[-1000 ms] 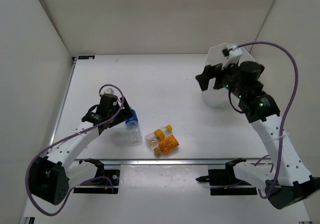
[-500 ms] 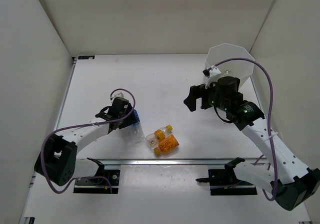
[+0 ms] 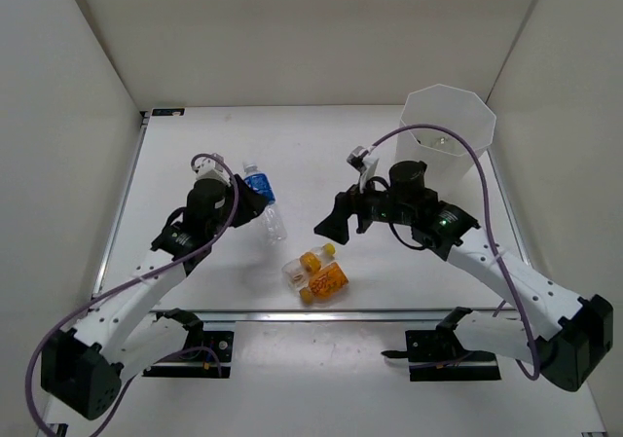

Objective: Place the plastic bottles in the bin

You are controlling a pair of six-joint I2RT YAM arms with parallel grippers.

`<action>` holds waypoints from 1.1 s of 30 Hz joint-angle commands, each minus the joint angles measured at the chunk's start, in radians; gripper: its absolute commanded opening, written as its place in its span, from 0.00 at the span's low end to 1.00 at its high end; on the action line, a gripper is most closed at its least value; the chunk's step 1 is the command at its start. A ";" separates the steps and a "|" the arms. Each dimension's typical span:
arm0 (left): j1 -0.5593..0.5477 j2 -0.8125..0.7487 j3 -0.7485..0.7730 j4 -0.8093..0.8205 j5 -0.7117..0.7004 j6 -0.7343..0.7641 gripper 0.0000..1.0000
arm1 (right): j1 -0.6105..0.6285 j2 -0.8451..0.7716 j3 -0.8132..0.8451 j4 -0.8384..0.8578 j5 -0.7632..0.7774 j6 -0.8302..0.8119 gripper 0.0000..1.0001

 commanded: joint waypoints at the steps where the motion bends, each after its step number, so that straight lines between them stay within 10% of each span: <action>1: -0.044 -0.082 0.019 0.091 0.087 -0.021 0.41 | 0.035 0.065 -0.018 0.227 -0.173 0.084 1.00; 21: -0.150 -0.240 -0.144 0.461 0.365 -0.145 0.35 | 0.111 0.312 -0.009 0.508 -0.258 0.207 0.99; 24: -0.153 -0.251 -0.125 0.415 0.345 -0.123 0.37 | 0.116 0.310 -0.003 0.495 -0.238 0.210 0.81; 26: -0.140 -0.251 -0.118 0.398 0.363 -0.116 0.62 | 0.115 0.289 -0.006 0.493 -0.221 0.202 0.56; 27: -0.132 -0.255 -0.116 0.383 0.365 -0.101 0.95 | 0.105 0.277 -0.007 0.490 -0.204 0.202 0.44; 33: -0.075 -0.310 -0.049 0.203 0.345 -0.040 0.99 | -0.021 0.116 0.022 0.320 -0.105 0.116 0.09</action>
